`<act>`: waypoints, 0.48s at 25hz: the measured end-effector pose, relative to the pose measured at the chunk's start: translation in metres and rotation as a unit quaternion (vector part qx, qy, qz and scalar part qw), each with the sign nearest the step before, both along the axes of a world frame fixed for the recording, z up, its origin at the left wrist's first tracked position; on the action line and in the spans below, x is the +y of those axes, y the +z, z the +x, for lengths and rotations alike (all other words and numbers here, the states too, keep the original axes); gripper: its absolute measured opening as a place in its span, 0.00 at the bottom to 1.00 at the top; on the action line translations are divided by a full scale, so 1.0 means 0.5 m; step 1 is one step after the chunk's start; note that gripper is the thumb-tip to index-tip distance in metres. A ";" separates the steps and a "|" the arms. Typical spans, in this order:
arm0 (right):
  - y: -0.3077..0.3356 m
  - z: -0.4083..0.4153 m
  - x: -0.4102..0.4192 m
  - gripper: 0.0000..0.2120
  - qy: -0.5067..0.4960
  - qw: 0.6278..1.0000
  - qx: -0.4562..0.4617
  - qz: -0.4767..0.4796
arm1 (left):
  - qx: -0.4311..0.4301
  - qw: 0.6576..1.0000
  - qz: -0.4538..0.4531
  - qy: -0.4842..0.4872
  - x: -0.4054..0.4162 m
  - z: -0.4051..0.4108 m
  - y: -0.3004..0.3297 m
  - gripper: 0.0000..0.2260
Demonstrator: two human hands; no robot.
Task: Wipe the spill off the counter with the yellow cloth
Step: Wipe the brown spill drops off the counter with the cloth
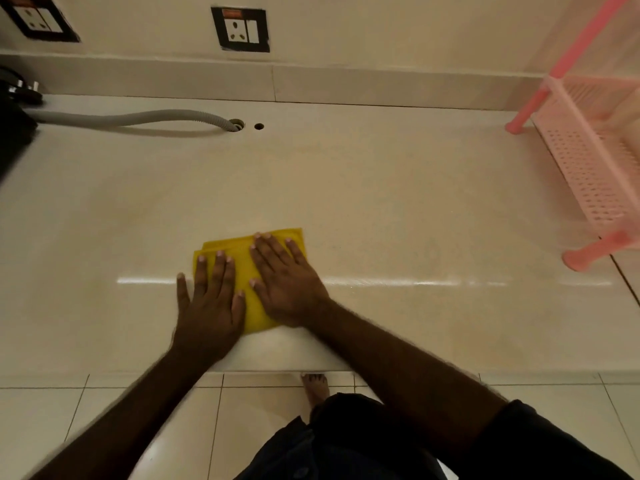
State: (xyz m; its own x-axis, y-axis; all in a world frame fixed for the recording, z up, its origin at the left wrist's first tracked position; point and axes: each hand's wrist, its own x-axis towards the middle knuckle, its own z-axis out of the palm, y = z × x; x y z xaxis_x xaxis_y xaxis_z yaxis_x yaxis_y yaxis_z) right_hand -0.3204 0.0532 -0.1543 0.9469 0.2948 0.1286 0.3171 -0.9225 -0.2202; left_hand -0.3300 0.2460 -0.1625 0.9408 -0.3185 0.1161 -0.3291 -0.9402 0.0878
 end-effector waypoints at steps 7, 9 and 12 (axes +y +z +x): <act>0.007 0.014 -0.301 0.31 -0.154 0.987 0.024 -0.035 | 0.016 0.993 -0.014 -0.116 -0.308 0.115 0.003 0.29; 0.008 -0.033 -0.379 0.32 -0.214 0.975 0.036 -0.037 | 0.017 0.987 -0.032 -0.159 -0.394 0.097 0.001 0.29; -0.004 -0.152 -0.442 0.32 -0.287 0.957 0.015 -0.039 | 0.012 0.971 -0.045 -0.233 -0.477 0.033 -0.009 0.30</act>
State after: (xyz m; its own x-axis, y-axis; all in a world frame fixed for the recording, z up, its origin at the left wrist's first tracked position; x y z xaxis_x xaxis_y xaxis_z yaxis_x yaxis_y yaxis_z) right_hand -0.3963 -0.1676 -0.1562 0.9583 -0.2684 0.0980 -0.2530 -0.9565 -0.1454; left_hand -0.3133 0.0076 -0.1671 0.6994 -0.7000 0.1443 -0.7143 -0.6774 0.1758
